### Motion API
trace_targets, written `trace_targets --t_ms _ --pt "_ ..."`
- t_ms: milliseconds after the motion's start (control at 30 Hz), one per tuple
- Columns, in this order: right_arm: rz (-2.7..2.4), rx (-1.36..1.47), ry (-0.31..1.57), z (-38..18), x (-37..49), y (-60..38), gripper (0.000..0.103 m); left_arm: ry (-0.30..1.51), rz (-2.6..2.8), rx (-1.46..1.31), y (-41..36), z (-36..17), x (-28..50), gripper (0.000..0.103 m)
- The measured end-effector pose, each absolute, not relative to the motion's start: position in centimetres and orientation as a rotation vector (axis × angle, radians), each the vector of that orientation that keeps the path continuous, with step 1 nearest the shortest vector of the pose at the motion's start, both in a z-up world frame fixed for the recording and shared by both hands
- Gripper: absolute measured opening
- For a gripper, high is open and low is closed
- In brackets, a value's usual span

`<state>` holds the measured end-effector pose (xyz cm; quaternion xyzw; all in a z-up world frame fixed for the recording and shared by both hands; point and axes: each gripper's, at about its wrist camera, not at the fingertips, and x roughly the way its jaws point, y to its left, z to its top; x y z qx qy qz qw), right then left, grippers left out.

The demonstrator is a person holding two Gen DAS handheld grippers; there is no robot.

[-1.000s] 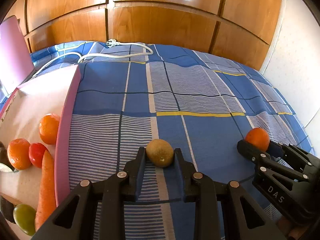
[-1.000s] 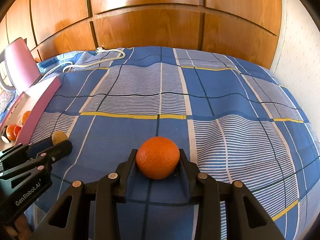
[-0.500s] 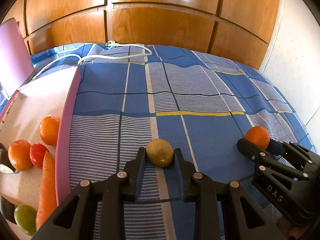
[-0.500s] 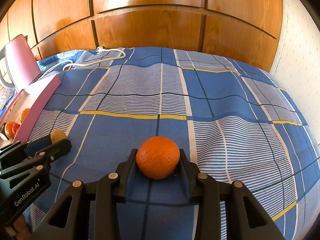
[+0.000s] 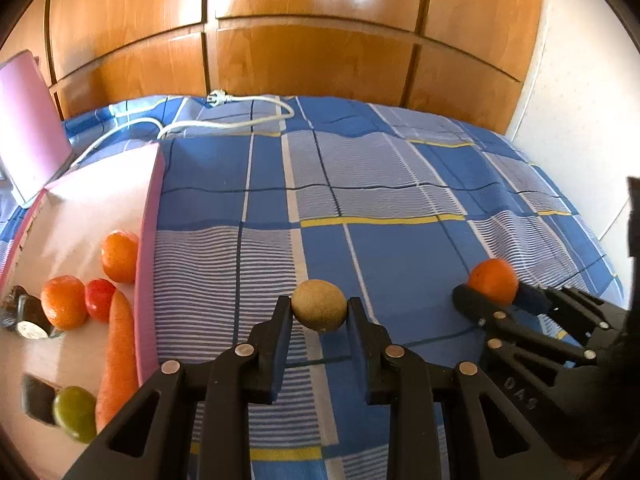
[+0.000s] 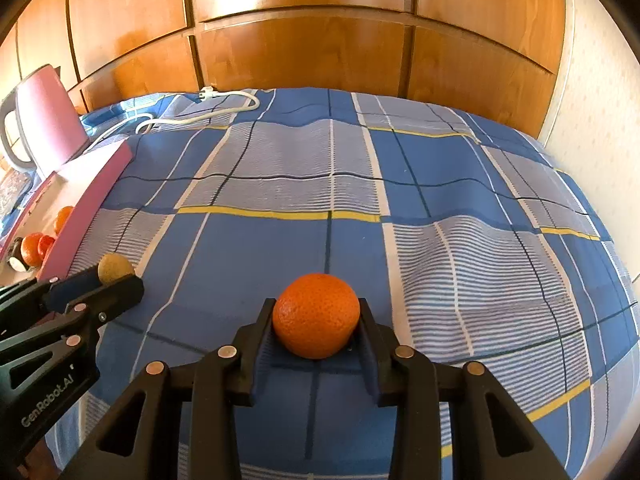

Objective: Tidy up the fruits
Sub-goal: 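Lift the orange with the right tool while the left lifts the yellow-brown fruit, then carry the orange and the yellow-brown fruit over the tray with both tools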

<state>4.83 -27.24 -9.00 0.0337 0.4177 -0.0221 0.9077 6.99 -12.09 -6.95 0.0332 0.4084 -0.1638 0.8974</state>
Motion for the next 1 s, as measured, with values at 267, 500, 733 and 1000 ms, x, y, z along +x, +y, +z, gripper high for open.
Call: trace_targets --t_ms 267,500,733,1000 --pt "-0.034 0.088 0.873 -8.9 4.0 -26.7 0.037 0.804 -0.356 0.055 -11.4 -5.0 5.6 0.027" --pt "-0.011 0.107 0.886 -8.7 3.6 -26.0 0.037 0.790 -0.360 0.033 -10.6 -4.0 4.8 0.027" --pt "0.018 0.101 0.896 -8.6 3.4 -24.8 0.037 0.753 -0.348 -0.006 -9.0 -2.4 4.4 0.027" --pt "0.059 0.086 0.893 -7.7 3.7 -23.3 0.037 0.740 -0.294 -0.049 -6.3 -1.4 4.4 0.027"
